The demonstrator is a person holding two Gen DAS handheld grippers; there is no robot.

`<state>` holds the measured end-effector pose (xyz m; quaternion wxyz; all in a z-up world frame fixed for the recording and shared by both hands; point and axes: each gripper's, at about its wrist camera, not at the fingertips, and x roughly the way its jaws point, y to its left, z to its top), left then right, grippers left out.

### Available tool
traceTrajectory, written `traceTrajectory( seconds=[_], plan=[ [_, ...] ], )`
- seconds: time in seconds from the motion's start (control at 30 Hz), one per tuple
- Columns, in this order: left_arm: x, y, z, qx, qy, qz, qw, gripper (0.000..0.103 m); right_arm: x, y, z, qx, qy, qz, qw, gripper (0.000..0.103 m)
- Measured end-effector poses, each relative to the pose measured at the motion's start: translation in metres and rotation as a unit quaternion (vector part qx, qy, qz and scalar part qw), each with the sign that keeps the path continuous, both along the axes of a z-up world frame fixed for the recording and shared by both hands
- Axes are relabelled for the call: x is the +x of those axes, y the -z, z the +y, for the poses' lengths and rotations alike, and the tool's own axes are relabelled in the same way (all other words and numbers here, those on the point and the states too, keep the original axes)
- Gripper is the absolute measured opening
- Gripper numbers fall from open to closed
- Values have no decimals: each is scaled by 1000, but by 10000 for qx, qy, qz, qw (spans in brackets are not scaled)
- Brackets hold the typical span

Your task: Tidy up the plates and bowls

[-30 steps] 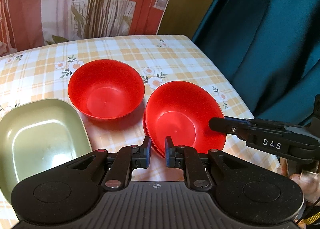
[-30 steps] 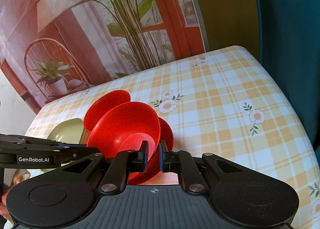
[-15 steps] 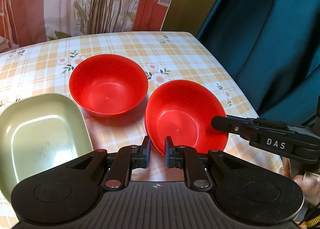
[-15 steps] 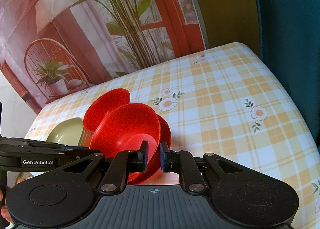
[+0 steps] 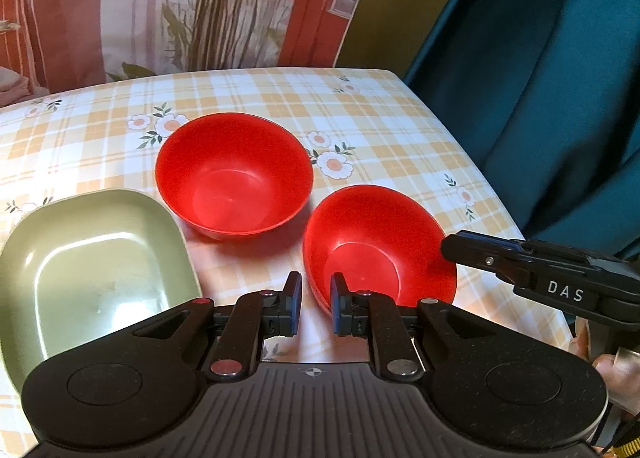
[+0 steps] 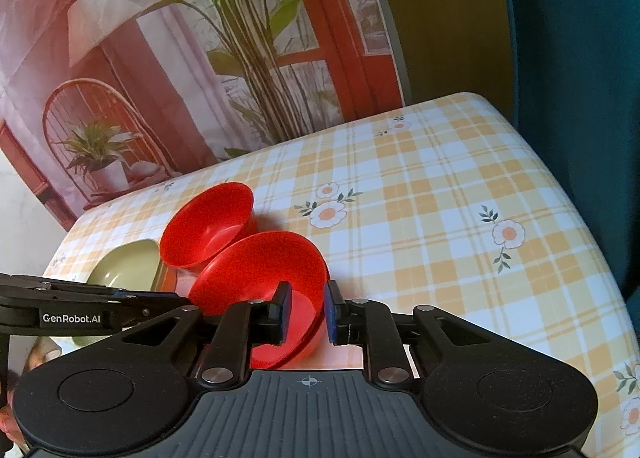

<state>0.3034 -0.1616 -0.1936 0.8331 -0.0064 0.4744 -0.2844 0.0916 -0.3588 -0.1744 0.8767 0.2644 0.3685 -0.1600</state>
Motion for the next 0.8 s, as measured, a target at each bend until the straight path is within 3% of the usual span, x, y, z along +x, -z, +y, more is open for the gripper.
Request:
traceTrajectory(
  seconds=[0.37, 0.6, 0.8],
  plan=[
    [19, -25, 17, -75, -145, -271, 9995, 16, 15, -11, -1, -138, -112, -99, 9998, 17],
    [48, -51, 36, -79, -491, -561, 9972, 16, 43, -20, 1, -227, -264, -260, 9991, 17],
    [78, -56, 47, -190, -856, -465, 9951, 16, 69, -21, 5, -211, -422, -318, 9984, 17]
  ],
)
